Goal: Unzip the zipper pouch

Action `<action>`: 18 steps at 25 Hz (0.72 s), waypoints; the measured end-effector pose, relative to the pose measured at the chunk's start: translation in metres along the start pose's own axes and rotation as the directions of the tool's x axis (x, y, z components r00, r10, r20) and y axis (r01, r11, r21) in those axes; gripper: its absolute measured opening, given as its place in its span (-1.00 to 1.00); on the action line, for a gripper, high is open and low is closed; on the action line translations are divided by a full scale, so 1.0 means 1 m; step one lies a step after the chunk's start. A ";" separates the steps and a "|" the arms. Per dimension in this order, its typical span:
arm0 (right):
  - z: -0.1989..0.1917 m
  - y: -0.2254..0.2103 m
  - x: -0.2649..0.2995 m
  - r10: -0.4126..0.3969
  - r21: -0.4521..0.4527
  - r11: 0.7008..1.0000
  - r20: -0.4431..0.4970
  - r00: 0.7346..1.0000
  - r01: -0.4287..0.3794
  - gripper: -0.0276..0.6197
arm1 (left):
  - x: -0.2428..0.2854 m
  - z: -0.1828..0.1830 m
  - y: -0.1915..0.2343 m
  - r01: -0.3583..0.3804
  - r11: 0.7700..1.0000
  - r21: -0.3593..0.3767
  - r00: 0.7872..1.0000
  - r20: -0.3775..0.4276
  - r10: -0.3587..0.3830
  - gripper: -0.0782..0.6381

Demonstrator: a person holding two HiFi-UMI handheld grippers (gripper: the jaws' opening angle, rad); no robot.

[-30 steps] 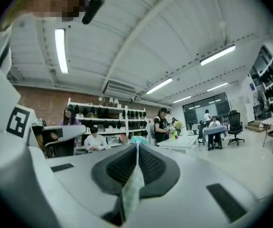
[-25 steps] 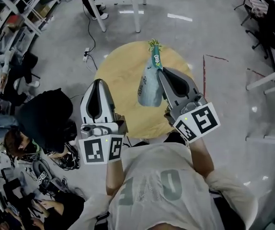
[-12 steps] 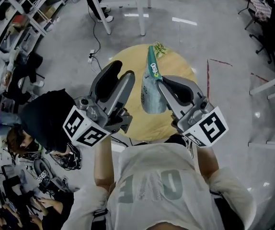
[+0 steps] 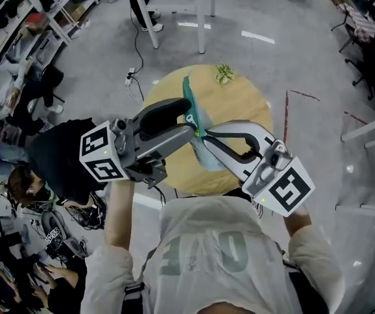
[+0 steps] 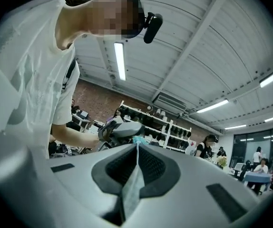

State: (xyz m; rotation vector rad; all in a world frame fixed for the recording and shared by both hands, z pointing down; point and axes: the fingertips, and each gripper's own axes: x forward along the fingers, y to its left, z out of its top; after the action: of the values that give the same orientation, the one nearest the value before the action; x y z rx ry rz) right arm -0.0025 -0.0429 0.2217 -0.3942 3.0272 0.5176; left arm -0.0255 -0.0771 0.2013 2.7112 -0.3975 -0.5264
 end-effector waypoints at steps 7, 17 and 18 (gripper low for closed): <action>-0.007 0.004 0.003 0.008 -0.012 1.000 -0.034 0.999 -0.009 -0.80 | -0.006 -0.002 -0.011 0.049 0.998 -0.046 0.999 0.025 -0.048 -0.26; -0.011 -0.005 0.003 -0.036 -0.004 0.999 -0.050 0.998 0.035 -0.80 | -0.005 0.001 -0.012 0.007 1.000 -0.007 0.999 0.042 -0.007 -0.62; -0.011 -0.004 0.003 -0.035 -0.002 0.999 -0.050 0.998 0.035 -0.80 | -0.006 0.003 -0.010 -0.009 1.000 -0.005 0.999 0.049 0.010 -0.65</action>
State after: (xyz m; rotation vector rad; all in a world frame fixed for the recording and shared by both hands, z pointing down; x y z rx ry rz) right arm -0.0043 -0.0509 0.2307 -0.4662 3.0622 0.5155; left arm -0.0301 -0.0671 0.1967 2.6950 -0.4215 -0.5920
